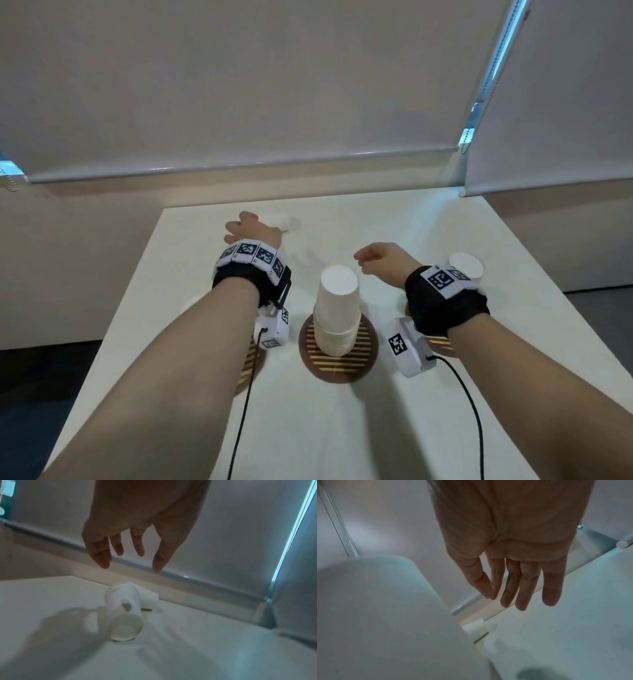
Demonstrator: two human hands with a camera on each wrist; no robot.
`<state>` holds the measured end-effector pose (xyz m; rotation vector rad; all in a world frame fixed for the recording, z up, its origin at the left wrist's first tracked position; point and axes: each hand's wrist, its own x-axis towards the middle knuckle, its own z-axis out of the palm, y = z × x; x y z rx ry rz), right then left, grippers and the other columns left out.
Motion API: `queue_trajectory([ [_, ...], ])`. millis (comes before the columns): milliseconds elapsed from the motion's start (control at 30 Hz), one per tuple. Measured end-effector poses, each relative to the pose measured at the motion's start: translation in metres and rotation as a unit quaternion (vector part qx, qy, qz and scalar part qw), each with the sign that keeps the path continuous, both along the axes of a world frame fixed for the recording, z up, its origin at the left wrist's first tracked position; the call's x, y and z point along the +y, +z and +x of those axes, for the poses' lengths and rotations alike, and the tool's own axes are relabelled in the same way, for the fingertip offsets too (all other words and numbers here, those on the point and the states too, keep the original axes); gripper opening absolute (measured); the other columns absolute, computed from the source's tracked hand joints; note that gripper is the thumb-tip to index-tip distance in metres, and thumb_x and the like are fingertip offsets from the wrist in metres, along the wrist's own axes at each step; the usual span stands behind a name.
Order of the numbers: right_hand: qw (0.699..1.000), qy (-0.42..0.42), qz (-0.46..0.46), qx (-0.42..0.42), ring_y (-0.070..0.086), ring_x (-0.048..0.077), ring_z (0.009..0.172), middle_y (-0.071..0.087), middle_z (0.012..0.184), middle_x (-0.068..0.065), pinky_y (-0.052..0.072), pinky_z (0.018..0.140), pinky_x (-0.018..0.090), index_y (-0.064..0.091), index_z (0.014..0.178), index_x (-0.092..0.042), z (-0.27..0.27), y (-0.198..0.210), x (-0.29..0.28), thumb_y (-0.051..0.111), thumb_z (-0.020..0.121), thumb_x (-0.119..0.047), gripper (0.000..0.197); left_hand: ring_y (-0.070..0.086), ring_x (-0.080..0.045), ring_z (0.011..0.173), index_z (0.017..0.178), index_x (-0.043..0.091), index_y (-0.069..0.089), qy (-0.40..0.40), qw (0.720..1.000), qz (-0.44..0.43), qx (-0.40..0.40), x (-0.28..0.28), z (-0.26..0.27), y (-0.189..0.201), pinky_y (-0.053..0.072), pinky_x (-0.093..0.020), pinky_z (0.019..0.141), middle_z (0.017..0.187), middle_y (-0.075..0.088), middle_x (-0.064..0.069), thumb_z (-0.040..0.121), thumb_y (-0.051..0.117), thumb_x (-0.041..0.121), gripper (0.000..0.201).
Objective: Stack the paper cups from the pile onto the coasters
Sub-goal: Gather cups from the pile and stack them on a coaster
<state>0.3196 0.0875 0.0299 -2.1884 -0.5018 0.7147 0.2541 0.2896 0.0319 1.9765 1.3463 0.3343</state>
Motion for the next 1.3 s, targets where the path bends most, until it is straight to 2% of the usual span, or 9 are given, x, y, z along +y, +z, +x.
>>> queue_trajectory([
  [300,0.999,0.031,-0.039,0.002,0.054,0.023,0.120,0.061,0.126,0.009,0.039,0.095,0.023,0.061,0.120,-0.008,0.033,-0.026,0.022,0.051,0.090,-0.007,0.032,0.028,-0.032,0.134,0.140,0.009,0.035,-0.071,0.985,0.121,0.101,0.037,0.027,-0.057,0.023,-0.039,0.109,0.146,0.031,-0.014,0.088,0.053,0.012,0.055],
  [467,0.998,0.045,-0.049,0.017,0.056,0.022,0.116,0.061,0.125,0.009,0.040,0.095,0.026,0.060,0.120,-0.011,0.038,-0.038,0.033,0.059,0.088,-0.014,0.032,0.038,-0.035,0.123,0.121,-0.001,0.047,-0.080,0.971,0.114,0.194,0.034,0.032,-0.066,0.032,-0.042,0.103,0.130,0.044,-0.022,0.090,0.053,0.018,0.037],
  [600,0.997,0.051,-0.035,0.036,0.056,0.019,0.105,0.057,0.129,0.007,0.040,0.096,0.027,0.053,0.127,-0.018,0.031,-0.045,0.044,0.070,0.082,-0.030,0.050,0.056,-0.038,0.108,0.101,0.000,0.062,-0.103,0.984,0.089,0.112,0.023,0.040,-0.064,0.045,-0.044,0.095,0.111,0.064,-0.019,0.095,0.048,0.029,0.033],
  [767,0.999,0.037,0.007,0.034,0.051,0.024,0.123,0.049,0.132,0.006,0.041,0.105,0.036,0.029,0.144,-0.022,0.022,-0.044,0.053,0.069,0.078,-0.046,0.081,0.057,-0.034,0.112,0.108,-0.001,0.065,-0.118,0.991,-0.037,-0.056,-0.004,0.057,-0.036,0.043,-0.035,0.094,0.118,0.063,-0.021,0.099,0.040,0.037,0.046],
  [833,0.999,0.018,0.031,0.004,0.059,0.025,0.113,0.055,0.113,0.003,0.047,0.098,0.037,0.030,0.142,-0.019,0.024,-0.044,0.056,0.066,0.082,-0.044,0.074,0.056,-0.034,0.109,0.097,0.001,0.067,-0.126,0.982,-0.095,-0.102,-0.013,0.061,-0.031,0.043,-0.037,0.098,0.112,0.063,-0.021,0.100,0.037,0.038,0.047],
  [933,0.996,-0.021,0.089,0.014,0.068,0.027,0.091,0.055,0.104,0.002,0.055,0.088,0.041,0.036,0.136,-0.018,0.028,-0.042,0.055,0.063,0.086,-0.035,0.060,0.056,-0.036,0.113,0.109,-0.002,0.065,-0.098,0.979,-0.109,-0.142,-0.011,0.062,-0.035,0.044,-0.038,0.100,0.119,0.063,-0.021,0.101,0.033,0.037,0.051],
  [1100,0.991,-0.046,0.115,0.054,0.063,0.023,0.080,0.053,0.112,0.004,0.054,0.084,0.040,0.037,0.135,-0.017,0.034,-0.045,0.048,0.061,0.088,-0.030,0.055,0.039,-0.032,0.124,0.104,0.015,0.066,0.047,0.993,0.035,-0.099,0.015,0.050,-0.056,0.039,-0.039,0.094,0.130,0.047,-0.014,0.093,0.050,0.032,0.026],
  [1167,0.990,-0.054,0.110,0.065,0.063,0.023,0.080,0.054,0.113,0.004,0.054,0.084,0.040,0.037,0.136,-0.017,0.035,-0.049,0.047,0.061,0.088,-0.032,0.056,0.037,-0.032,0.125,0.101,0.019,0.064,0.039,0.998,0.027,-0.052,0.022,0.043,-0.068,0.038,-0.037,0.092,0.135,0.041,-0.013,0.090,0.056,0.029,0.017],
  [1300,0.993,-0.036,0.093,0.059,0.063,0.022,0.081,0.054,0.112,0.002,0.054,0.086,0.038,0.037,0.136,-0.019,0.032,-0.053,0.046,0.061,0.087,-0.035,0.057,0.061,-0.032,0.089,0.078,0.021,0.056,-0.003,0.995,-0.049,-0.084,0.030,0.038,-0.077,0.048,-0.031,0.077,0.108,0.061,-0.008,0.085,0.064,0.022,0.011],
])
